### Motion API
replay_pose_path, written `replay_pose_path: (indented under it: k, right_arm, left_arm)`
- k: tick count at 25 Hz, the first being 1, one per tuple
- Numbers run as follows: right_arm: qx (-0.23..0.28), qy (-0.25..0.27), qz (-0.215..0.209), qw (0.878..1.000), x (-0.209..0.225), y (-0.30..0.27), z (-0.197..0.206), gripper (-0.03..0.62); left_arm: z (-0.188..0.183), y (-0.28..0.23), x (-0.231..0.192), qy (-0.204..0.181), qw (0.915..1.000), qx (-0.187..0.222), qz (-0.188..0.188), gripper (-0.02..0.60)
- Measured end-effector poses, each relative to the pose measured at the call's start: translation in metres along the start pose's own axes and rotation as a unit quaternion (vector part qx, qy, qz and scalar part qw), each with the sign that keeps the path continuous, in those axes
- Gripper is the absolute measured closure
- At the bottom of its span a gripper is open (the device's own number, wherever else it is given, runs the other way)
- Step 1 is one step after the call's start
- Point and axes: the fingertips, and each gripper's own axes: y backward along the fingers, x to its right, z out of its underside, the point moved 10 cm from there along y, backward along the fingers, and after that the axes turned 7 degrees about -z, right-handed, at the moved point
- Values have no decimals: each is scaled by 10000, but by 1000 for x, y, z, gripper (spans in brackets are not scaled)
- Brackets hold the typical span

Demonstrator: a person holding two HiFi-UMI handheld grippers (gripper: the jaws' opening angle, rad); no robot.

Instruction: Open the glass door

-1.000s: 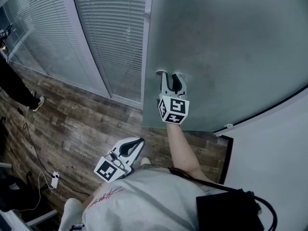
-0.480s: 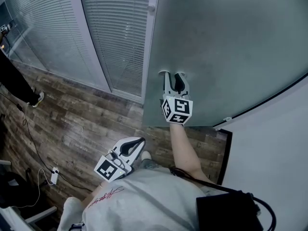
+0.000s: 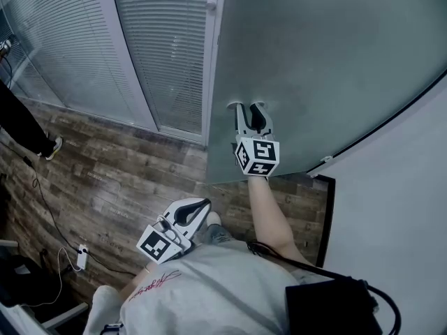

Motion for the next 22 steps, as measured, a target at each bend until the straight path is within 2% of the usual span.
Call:
replay_pose_path:
  k: [22]
  right_arm:
    - [-95,3,-37,9999,-24,92,-11,468]
  left_arm:
    - [8,53,44,58,9993,38,373,563]
